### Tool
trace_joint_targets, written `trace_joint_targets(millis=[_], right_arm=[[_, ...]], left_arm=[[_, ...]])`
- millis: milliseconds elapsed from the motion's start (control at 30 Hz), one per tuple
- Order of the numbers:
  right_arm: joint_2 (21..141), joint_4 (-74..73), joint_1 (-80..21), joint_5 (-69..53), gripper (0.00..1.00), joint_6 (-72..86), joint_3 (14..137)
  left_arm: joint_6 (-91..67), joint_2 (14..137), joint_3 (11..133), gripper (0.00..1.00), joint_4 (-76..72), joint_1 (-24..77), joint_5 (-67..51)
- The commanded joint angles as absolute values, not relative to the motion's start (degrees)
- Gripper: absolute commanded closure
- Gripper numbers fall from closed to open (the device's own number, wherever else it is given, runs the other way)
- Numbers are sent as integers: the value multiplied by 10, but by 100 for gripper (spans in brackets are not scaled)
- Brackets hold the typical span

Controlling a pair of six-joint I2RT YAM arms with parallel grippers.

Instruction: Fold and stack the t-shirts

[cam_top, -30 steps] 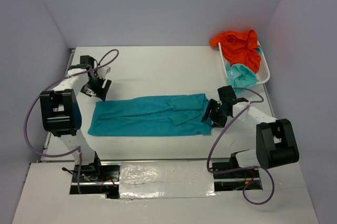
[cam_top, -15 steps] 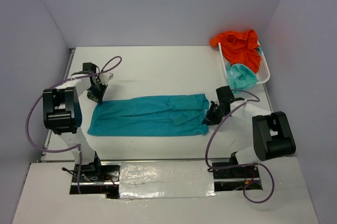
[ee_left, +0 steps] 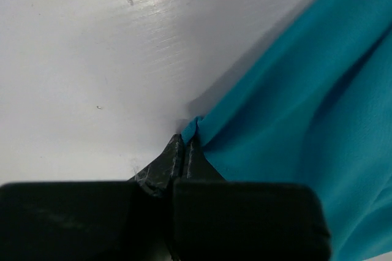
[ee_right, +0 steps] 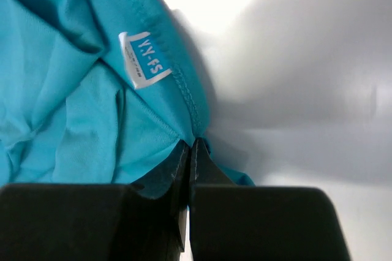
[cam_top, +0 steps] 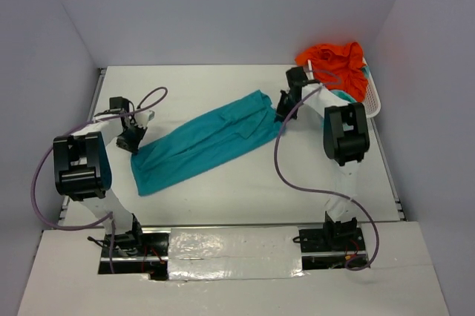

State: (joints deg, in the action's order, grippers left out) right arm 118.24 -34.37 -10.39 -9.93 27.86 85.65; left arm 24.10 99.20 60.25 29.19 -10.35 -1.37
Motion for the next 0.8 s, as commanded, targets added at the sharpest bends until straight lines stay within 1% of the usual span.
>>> trace_joint_targets(millis=[0,33,67,100,200,267,300,367,433,467,500,567,600,633,667,700,733,767], right_arm=[[1298,-416,-112,-52,100,244,1018],[1329,-447,-115,-37,100,239,1113],[1358,-466,-119,-32,100,237,1165],[1414,-501,-124,-20,100,237,1272],[1498,-526,-121,-33,100,246,1418],[1508,-501,-119,-46,100,267,1420],[1500,-455,-119,-47,100,272,1388],[1498,-419,-119,-54,100,276,1374],[1526,-408,-117,-62,100,276,1424],[1538,-407,-117,-65,98,276,1450],[1554,-389,-116,-69,93,280,1475],[1553,-359,-103,-84,87,300,1466],[1547,-332,-96,-92,78,319,1449],[1546,-324,-86,-93,74,323,1446],[1546,-320,-82,-94,66,323,1448],[1547,-314,-80,-98,47,318,1457],[1545,-314,-77,-97,36,309,1461],[1541,-310,-76,-97,17,301,1459]], left_arm=[[261,1004,583,100,332,-107,-24],[265,1004,589,100,333,-105,-32],[272,1007,592,100,340,-104,-42],[276,1009,598,100,344,-98,-52],[299,1018,614,99,367,-88,-92],[310,1023,620,99,384,-81,-114],[312,1024,620,99,386,-70,-118],[312,1028,613,100,389,-62,-121],[307,1031,600,99,397,-45,-130],[303,1032,593,99,400,-35,-142],[298,1032,586,99,398,-31,-147],[292,1030,563,99,399,-25,-156],[291,1030,556,98,398,-20,-154],[289,1029,543,98,401,-19,-154],[291,1028,538,96,403,-19,-155],[291,1026,534,94,403,-18,-149],[290,1019,531,92,401,-19,-146],[288,1014,529,85,400,-19,-145]])
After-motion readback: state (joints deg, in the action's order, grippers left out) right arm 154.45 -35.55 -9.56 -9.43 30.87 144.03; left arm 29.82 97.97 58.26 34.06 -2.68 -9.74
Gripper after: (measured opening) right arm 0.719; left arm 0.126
